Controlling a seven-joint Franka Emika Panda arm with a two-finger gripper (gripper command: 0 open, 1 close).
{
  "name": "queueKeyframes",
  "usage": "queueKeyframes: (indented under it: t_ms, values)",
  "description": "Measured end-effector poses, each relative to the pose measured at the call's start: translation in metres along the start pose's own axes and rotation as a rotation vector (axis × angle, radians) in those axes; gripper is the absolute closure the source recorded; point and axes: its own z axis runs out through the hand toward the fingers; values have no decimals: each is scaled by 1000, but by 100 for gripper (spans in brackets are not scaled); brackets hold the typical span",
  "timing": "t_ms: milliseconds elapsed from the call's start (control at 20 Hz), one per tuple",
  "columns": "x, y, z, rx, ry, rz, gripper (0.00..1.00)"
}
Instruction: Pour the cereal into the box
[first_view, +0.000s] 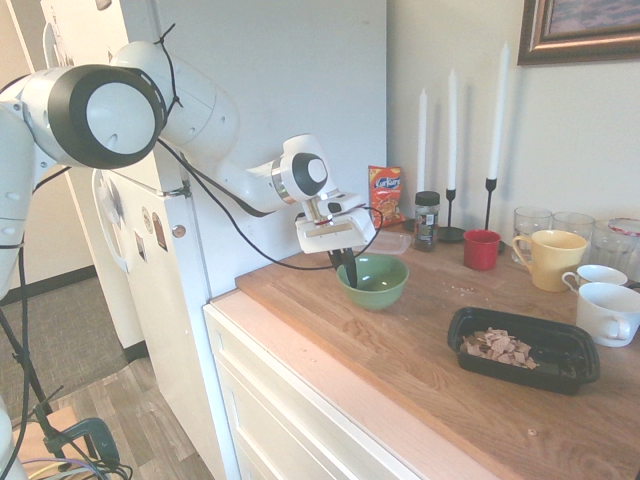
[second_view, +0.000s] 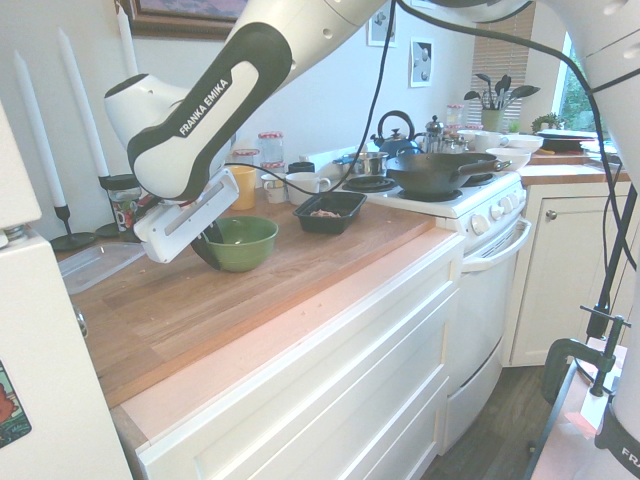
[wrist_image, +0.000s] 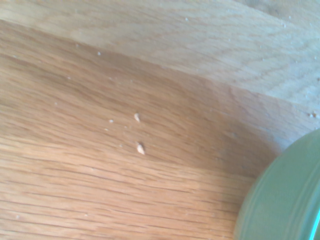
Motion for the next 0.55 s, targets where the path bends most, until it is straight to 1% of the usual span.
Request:
queueKeyframes:
  t_ms: [100,200,350,550]
  values:
    - [3,4,1,3,-22,12,0]
    - [7,9,-4,25,-57,24,0]
    - [15,22,-29,84,-133,41,0]
    - [28,52,-69,133,-225,67,0]
